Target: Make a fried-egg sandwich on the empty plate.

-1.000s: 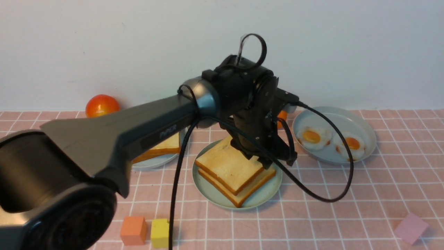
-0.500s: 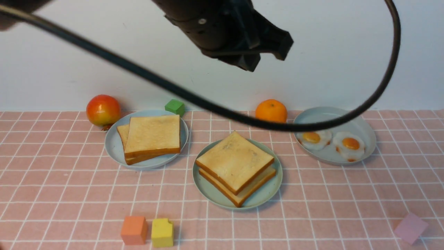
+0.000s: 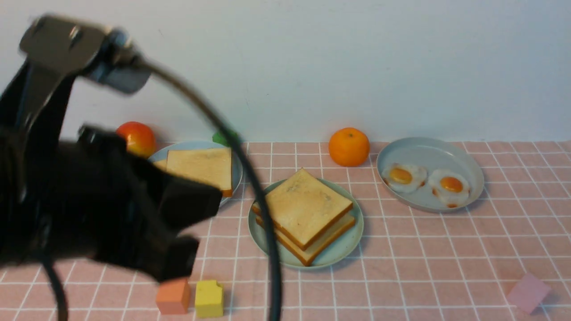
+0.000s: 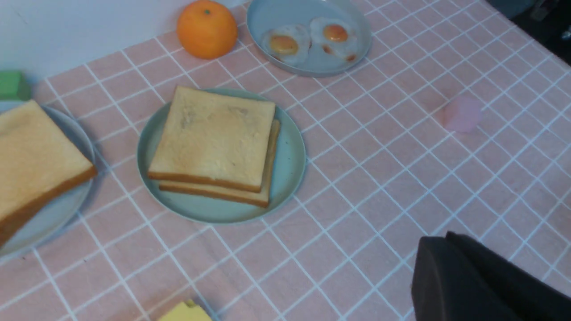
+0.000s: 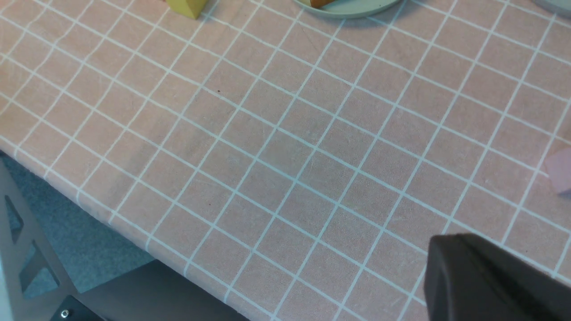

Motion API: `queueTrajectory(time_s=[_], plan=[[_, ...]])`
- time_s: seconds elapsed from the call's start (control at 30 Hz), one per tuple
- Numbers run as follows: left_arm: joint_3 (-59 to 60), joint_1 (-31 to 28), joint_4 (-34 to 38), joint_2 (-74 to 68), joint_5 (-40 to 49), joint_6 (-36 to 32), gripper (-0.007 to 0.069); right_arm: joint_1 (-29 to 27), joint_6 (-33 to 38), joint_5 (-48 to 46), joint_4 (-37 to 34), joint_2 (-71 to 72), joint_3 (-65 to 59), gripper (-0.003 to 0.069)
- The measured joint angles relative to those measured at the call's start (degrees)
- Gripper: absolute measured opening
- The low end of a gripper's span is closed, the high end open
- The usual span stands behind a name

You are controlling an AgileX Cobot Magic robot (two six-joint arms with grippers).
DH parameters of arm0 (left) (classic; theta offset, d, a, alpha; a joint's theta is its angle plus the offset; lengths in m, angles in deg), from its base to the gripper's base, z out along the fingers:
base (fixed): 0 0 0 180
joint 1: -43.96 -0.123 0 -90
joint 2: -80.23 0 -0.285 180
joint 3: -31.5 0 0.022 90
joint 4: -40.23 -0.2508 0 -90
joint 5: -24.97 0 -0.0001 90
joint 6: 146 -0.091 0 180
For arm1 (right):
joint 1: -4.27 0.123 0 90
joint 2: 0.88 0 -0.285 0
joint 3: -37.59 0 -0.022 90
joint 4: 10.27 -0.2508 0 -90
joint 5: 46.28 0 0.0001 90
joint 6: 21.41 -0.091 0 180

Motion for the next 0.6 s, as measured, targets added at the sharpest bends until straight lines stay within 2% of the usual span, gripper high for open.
queueTrajectory(time_s=[0.2,0.27,0.4,0.6], plan=[[14.51,0.0,5.76,12.14,-8.9,-3.78,0.0012,0.0,0.0,0.18,0.0,0.0,0.0,0.0003],[19.89,0.0,8.62,18.98,-12.84,-7.47,0.0012,0.0,0.0,0.38,0.0,0.0,0.0,0.0],[25.52,0.06,9.75,26.43,-16.35,-11.3,0.0012,0.0,-0.05,-0.26,-0.46,0.0,0.0,0.0],[31.08,0.06,9.87,31.21,-17.61,-12.45,0.0012,0.0,-0.05,-2.37,-0.5,0.0,0.0,0.0]])
